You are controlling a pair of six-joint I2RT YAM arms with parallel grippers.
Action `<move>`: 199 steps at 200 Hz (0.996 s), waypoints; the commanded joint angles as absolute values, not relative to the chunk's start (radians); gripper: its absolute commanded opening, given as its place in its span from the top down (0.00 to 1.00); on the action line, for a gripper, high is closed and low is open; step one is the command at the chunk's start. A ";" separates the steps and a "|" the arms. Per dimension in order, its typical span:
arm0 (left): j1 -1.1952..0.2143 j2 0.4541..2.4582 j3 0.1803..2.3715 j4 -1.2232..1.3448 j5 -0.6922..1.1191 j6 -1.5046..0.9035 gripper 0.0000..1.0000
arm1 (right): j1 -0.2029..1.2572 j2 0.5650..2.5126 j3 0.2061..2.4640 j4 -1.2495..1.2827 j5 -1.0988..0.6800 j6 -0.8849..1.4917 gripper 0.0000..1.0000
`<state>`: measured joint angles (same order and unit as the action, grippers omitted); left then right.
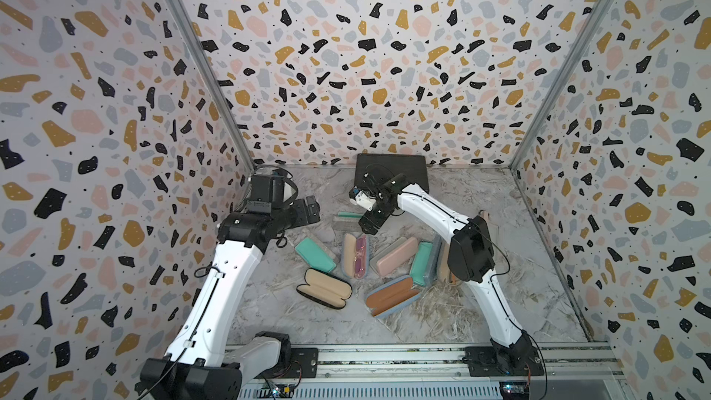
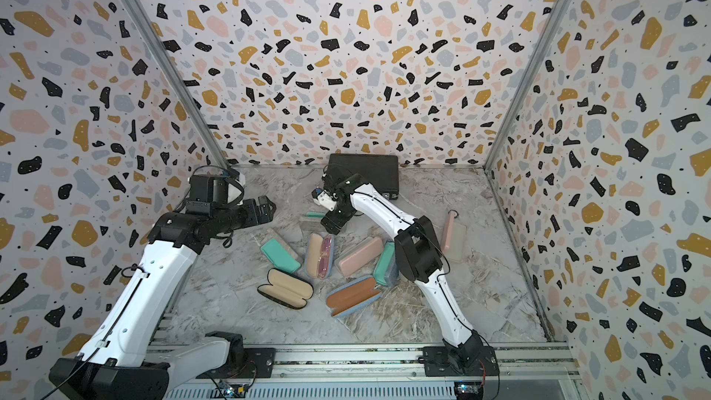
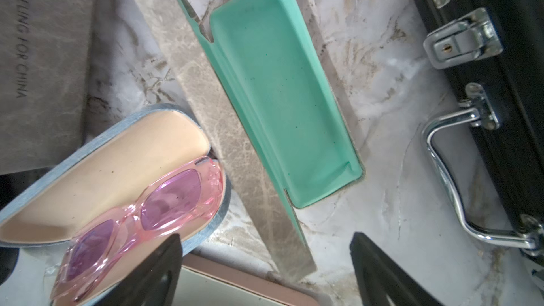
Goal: Close the glasses case
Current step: Adjust the glasses case at the center of the board.
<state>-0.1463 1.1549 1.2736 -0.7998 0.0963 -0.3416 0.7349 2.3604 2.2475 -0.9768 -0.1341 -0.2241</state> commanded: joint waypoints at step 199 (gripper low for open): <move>-0.148 1.186 1.248 -0.763 0.080 -0.317 0.01 | 0.706 2.433 2.323 -0.997 -0.138 -0.212 0.77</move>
